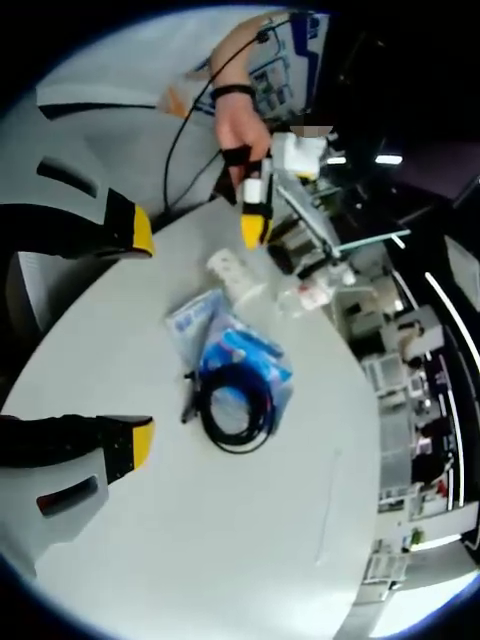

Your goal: Arrange the tabletop items into an orderly group along one side of the table until the central work area is clear of visible clutter.

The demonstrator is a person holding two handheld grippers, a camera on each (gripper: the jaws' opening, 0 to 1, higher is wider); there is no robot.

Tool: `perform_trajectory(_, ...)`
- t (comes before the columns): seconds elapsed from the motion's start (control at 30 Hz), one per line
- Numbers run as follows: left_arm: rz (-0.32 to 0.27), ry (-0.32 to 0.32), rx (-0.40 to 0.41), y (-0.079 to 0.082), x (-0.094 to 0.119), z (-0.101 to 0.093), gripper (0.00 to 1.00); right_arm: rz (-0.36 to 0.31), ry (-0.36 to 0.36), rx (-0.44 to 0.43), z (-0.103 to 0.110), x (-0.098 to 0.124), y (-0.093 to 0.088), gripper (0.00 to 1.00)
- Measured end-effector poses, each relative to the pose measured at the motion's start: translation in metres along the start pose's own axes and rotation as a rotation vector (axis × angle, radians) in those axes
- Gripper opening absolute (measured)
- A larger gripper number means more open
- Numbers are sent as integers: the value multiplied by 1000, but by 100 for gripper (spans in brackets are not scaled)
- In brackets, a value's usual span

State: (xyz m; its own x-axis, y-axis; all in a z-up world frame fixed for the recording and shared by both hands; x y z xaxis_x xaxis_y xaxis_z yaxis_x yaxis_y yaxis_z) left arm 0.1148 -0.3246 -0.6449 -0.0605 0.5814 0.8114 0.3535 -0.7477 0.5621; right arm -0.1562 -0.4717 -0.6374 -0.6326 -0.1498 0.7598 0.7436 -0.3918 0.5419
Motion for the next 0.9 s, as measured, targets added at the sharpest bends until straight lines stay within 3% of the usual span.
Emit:
perform_trajectory(0.2,32,-28,-14,-1,-12,-11,47,7,0,-7,-1,2,-6,62)
perform_trajectory(0.4,99,-41,-29,-8,-28,-16,50,19,-1,-1,1,5,-9,62)
perform_trajectory(0.9,135,-67,-45,-3,-45,-13,52,25,-14,-5,3,8,-14,62)
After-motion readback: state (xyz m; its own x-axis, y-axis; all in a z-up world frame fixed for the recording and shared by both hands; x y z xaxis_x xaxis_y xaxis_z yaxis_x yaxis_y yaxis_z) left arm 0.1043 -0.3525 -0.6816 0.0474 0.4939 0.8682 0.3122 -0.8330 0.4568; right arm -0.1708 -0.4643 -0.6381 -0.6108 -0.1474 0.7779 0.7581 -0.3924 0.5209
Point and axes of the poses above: the point that each gripper's makers call its tool centre point, and the gripper's own axes: x roughly backward along the fingers, z roughly to its left, y roughly out of its top, the point moved 7 cm from there along x, roughly backward along the fingers, and after that the axes turned 14 degrees about z, right-handed, at the moved point
